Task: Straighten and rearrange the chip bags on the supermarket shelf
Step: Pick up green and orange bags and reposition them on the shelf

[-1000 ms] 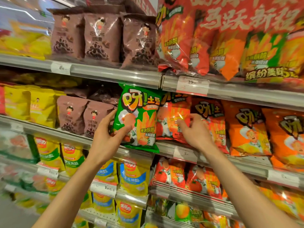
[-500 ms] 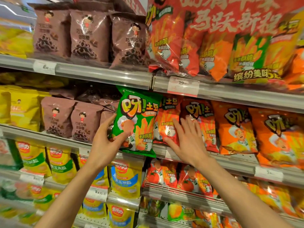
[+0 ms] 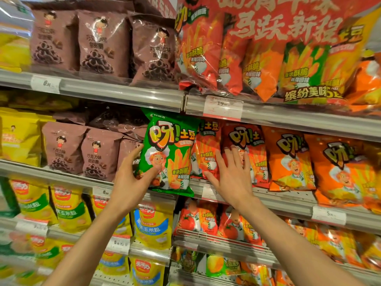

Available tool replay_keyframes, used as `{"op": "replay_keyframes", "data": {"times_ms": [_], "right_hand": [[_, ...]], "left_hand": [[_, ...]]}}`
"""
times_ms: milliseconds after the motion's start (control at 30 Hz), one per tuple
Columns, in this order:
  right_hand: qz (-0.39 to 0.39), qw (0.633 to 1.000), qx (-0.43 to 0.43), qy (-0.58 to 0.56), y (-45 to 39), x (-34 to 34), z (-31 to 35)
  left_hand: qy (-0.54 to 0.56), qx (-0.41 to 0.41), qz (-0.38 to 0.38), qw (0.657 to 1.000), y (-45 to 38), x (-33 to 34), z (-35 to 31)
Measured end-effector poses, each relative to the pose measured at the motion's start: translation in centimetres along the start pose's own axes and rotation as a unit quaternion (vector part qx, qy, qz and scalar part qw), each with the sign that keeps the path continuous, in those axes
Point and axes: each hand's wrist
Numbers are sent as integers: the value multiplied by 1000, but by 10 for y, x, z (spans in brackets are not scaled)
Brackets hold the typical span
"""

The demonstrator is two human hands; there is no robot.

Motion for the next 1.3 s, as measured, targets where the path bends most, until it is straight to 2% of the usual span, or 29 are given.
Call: {"op": "replay_keyframes", "data": {"times_ms": [167, 267, 333, 367, 500, 567, 767, 933, 1133, 1300], "right_hand": [[12, 999, 14, -34, -1, -4, 3], [-35, 985, 13, -170, 5, -14, 5], [-47, 958, 18, -284, 14, -27, 14], [-29, 939, 32, -341, 20, -34, 21], [106, 841, 92, -522, 37, -51, 46], [148, 801, 106, -570, 43, -52, 55], [185, 772, 125, -596, 73, -44, 48], [167, 763, 129, -612, 113, -51, 20], [151, 731, 189, -638, 174, -54, -60], [136, 740, 228, -617, 236, -59, -149]], "left_hand": [[34, -12, 6, 999, 4, 2, 0], [53, -22, 1, 998, 9, 3, 0], [70, -25, -1, 997, 14, 6, 1], [77, -27, -3, 997, 17, 9, 1], [97, -33, -21, 994, 31, 23, 1], [110, -36, -19, 993, 38, 29, 5], [142, -66, -38, 987, 71, 50, 2], [124, -100, -36, 987, 106, 76, -11], [139, -119, 22, 983, 153, 144, -52], [146, -130, 63, 979, 196, 224, -79]]}}
Point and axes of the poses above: each hand's wrist, its own y-axis away from the middle knuckle, its own x-axis out of the palm, z = x × y, and after that the axes turned 2 degrees about z, right-handed
